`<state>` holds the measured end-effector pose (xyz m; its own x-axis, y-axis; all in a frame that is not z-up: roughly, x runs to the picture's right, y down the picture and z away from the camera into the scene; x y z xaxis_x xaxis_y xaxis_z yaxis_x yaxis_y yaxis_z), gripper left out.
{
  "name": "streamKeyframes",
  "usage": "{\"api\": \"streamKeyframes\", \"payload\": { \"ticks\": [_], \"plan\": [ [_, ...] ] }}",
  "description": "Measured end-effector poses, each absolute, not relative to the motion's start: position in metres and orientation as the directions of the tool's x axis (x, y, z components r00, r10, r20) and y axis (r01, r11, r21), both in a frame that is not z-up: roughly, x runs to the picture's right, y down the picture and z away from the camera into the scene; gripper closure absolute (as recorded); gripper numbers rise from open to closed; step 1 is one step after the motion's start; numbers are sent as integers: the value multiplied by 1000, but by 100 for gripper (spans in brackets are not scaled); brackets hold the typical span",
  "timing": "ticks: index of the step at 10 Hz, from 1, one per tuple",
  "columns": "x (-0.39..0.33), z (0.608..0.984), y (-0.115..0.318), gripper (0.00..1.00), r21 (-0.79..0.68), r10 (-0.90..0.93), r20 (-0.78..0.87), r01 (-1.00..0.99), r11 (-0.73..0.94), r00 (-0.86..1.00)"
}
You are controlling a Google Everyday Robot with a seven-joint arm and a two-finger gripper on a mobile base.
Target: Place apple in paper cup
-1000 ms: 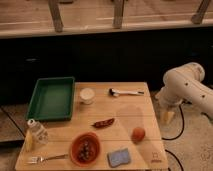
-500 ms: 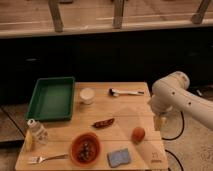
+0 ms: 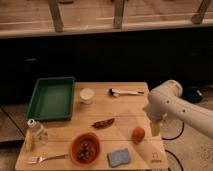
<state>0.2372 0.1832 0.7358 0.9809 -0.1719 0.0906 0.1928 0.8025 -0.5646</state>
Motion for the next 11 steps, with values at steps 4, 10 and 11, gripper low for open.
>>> {"api": "streamKeyframes", "payload": {
  "ticks": [4,10,11],
  "plan": [
    [230,748,202,20,-557,-223,139,262,788,965],
    [222,762,221,20,-538,-292,206,357,764,934],
    [220,765,224,20,-533,-302,218,372,759,928]
  ]
}}
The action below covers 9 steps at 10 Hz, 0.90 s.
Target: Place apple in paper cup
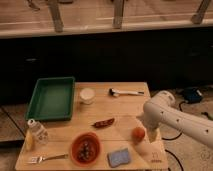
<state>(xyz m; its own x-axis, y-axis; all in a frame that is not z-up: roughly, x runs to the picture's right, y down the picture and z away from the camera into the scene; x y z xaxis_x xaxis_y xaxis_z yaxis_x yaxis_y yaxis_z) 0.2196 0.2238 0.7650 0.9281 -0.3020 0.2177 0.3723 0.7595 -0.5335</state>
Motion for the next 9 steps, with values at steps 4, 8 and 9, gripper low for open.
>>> {"api": "streamKeyframes", "payload": {
  "ticks": [4,8,9],
  "plan": [
    [216,772,236,20,-518,-336,256,422,744,906],
    [212,774,242,20,-509,-354,278,449,734,893],
    [212,774,245,20,-509,-355,282,453,732,891]
  ]
}}
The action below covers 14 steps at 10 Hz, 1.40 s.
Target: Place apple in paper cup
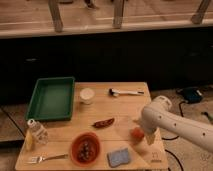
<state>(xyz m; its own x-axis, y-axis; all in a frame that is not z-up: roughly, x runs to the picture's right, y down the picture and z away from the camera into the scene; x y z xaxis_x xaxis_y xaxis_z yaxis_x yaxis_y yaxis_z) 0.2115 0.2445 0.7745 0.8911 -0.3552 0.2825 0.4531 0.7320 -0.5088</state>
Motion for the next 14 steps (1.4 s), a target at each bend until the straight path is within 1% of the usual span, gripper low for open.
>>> {"api": "streamKeyframes", "payload": {
  "ticks": [14],
  "plan": [
    [201,773,265,20,-490,-395,355,529,693,847]
  ]
}}
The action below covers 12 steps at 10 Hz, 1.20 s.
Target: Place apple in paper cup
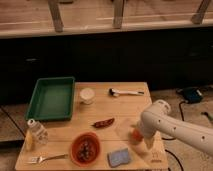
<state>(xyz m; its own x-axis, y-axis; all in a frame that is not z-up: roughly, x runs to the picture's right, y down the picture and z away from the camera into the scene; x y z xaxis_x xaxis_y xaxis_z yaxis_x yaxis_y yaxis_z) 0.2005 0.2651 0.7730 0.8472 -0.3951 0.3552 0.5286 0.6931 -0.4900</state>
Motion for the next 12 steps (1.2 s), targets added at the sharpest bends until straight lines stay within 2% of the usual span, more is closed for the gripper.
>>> {"api": "streamKeyframes", "payload": {
  "ticks": [3,5,8,12],
  "plan": [
    [199,773,268,21,-486,-400,368,540,687,839],
    [197,772,270,26,-484,-404,375,548,682,834],
    [195,771,272,26,-481,-410,385,559,675,827],
    [195,770,274,36,-481,-415,393,568,668,821]
  ]
}}
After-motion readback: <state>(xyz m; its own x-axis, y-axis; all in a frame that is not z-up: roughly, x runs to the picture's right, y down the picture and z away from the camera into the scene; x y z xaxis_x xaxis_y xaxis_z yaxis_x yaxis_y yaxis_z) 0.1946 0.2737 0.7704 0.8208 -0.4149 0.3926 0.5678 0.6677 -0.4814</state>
